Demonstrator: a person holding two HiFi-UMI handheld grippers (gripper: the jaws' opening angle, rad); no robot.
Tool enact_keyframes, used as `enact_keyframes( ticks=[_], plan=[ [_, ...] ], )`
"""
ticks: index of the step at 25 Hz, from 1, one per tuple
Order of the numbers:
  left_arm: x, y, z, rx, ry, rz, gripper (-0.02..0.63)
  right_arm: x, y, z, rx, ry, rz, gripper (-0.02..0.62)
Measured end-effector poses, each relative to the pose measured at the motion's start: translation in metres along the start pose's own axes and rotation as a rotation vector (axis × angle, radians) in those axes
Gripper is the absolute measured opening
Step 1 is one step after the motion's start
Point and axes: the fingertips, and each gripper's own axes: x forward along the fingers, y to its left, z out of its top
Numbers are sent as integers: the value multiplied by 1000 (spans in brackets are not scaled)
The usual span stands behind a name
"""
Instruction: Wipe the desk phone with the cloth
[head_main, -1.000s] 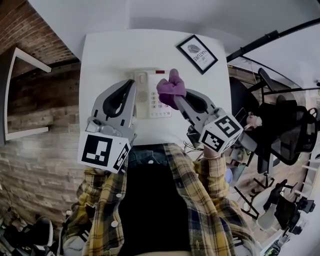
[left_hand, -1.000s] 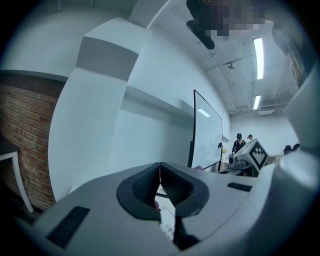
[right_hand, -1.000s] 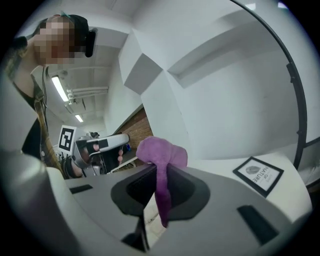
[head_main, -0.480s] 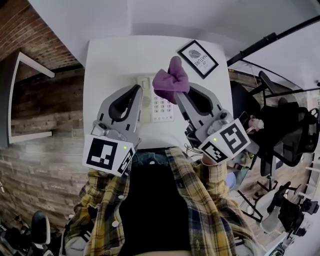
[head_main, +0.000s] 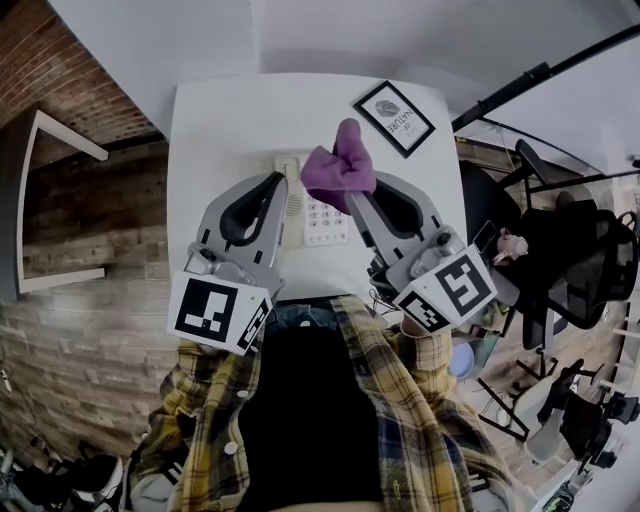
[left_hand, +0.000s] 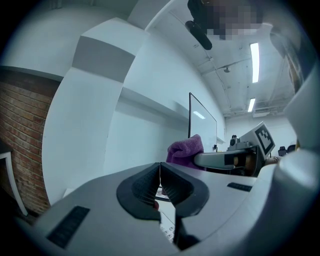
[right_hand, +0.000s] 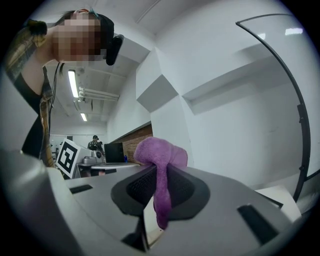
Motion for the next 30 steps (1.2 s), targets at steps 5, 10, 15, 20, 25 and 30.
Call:
enact_keyframes(
  ticks=[5,10,15,20,25,30],
  plan=[
    [0,2,-2,-3,4,-4,17,1,0,-2,1,6,-9,58],
    [1,2,-2,-4,8,-4,17,1,-1,-4,2,14,-13,58],
    [2,3,-4,-5,9,-4,17,1,-2,-7,2,19,-15,58],
    [3,3,-3,-6,11,-2,17,1,-2,-7,-4,28,-13,58],
    [4,3,-4,-9,10,3,16,1,-2,-10,-7,39,-7,58],
    [6,3,-6,-9,11,7,17,1,-3,-11,-5,40,0,58]
  ],
)
